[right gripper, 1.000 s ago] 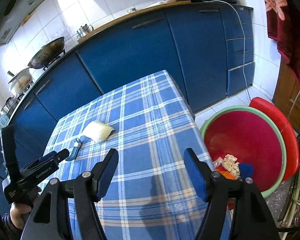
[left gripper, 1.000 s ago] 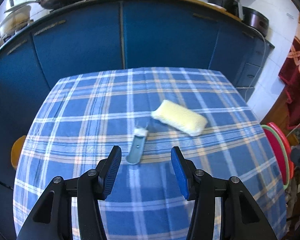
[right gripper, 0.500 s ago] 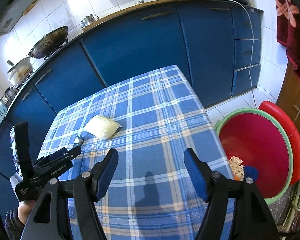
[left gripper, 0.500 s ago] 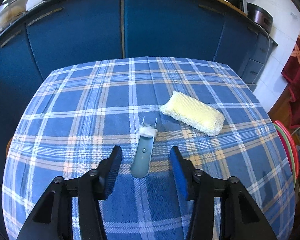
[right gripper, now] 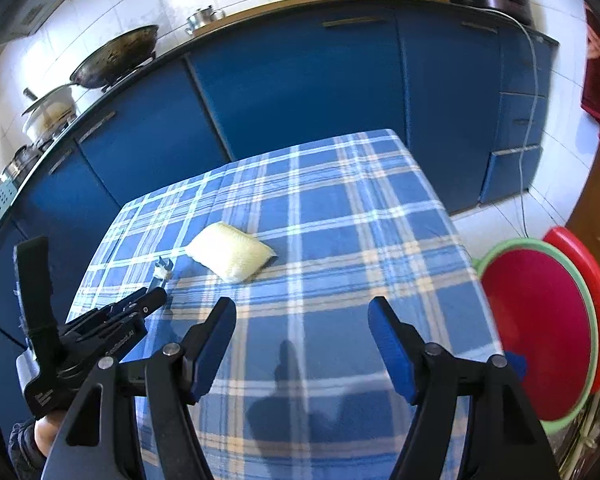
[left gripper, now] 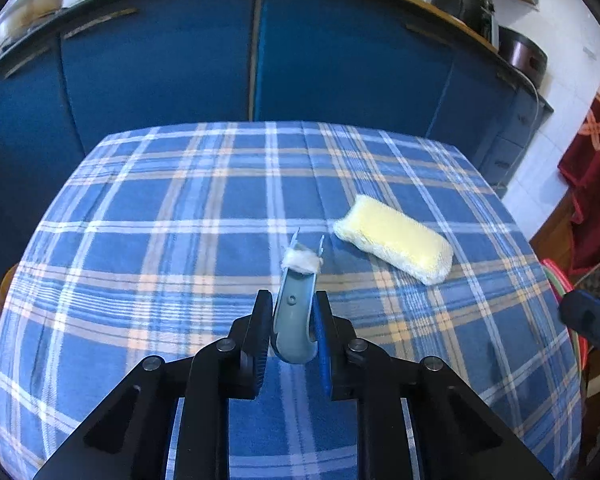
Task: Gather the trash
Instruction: 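Grasp the grey plastic clip with the left gripper, then hold the grey clip in the left gripper while the right gripper grasps the yellow sponge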
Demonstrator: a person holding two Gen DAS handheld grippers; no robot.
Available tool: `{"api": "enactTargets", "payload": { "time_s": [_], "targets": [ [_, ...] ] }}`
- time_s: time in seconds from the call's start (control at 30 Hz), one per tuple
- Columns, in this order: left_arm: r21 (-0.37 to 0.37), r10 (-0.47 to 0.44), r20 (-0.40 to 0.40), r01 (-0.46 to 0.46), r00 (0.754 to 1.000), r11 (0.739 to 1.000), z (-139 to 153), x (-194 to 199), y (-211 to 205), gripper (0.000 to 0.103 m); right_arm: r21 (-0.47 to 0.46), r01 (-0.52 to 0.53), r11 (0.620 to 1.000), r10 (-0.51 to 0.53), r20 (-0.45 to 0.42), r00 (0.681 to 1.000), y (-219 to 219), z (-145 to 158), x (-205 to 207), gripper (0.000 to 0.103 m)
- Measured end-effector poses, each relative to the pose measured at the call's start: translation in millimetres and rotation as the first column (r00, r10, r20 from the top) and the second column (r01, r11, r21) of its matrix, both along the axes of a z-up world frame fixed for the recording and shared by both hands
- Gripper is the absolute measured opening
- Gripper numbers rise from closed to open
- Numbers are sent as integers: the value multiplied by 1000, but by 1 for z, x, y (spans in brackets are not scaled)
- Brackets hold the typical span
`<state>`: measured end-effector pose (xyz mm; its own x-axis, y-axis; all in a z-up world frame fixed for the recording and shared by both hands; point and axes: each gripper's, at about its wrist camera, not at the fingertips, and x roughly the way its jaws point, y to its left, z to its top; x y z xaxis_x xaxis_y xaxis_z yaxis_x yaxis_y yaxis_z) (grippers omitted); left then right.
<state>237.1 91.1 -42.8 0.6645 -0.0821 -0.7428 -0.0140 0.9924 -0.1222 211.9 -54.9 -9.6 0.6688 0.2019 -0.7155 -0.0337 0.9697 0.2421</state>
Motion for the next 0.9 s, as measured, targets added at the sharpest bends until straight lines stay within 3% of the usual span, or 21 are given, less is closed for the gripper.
{"api": "enactTargets", "payload": {
  "time_s": [0.43,0.7,0.9],
  "targets": [
    [-47,152,-7,-153,988,987,-4,2,41,21,-49,-78,996,78,-1,997,49,-25,47,79],
    [-56,167,-7,-167,986,984,-6,0,47,21,-135,-128,982,132,22,991,70,-34,71,82],
    [-58,158,-8,-158,987,986,-6,0,46,21,-125,-173,977,175,8,985,76,-42,85,82]
  ]
}}
